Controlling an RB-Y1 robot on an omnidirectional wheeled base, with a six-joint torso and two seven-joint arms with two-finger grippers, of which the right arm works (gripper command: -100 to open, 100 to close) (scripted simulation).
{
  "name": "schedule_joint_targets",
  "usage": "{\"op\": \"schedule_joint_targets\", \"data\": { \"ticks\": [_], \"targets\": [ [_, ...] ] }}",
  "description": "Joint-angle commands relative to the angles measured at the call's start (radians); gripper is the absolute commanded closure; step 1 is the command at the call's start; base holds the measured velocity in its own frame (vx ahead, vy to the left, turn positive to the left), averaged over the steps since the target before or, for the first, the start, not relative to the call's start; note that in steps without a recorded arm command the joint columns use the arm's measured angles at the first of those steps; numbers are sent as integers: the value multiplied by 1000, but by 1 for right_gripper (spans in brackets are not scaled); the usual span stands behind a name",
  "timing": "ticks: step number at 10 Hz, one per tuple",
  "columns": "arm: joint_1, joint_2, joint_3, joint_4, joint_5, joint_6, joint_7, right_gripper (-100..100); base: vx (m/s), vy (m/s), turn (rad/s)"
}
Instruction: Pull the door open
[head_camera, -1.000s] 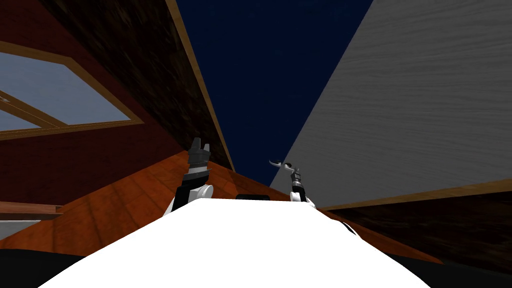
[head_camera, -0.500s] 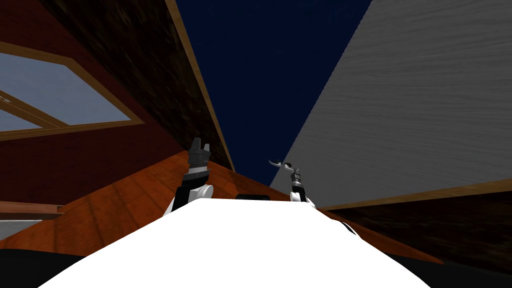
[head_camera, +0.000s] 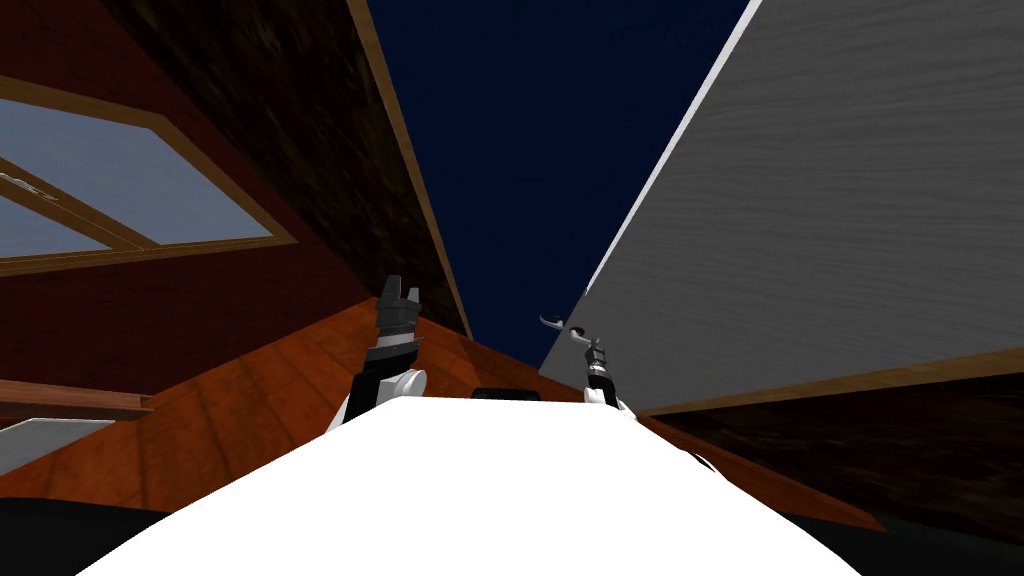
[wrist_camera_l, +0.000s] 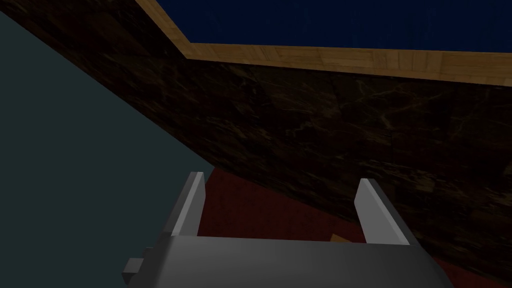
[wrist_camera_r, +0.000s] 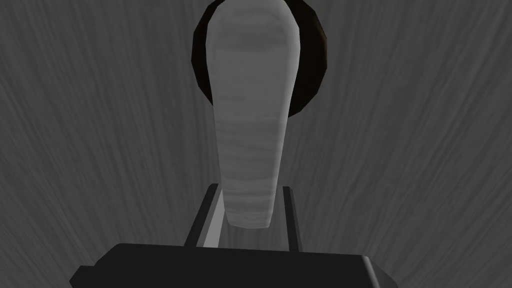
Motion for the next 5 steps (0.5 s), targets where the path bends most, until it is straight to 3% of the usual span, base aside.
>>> {"op": "schedule_joint_targets", "data": {
  "ticks": [1,2,5],
  "targets": [
    [1,-24,-8,39,-4,-4,-9,100,-58,32,-7],
    [11,-36,-1,38,1,-9,-25,100,-113,39,89],
    [18,-45,19,32,13,-18,-49,100,-146,28,95]
  ]
}}
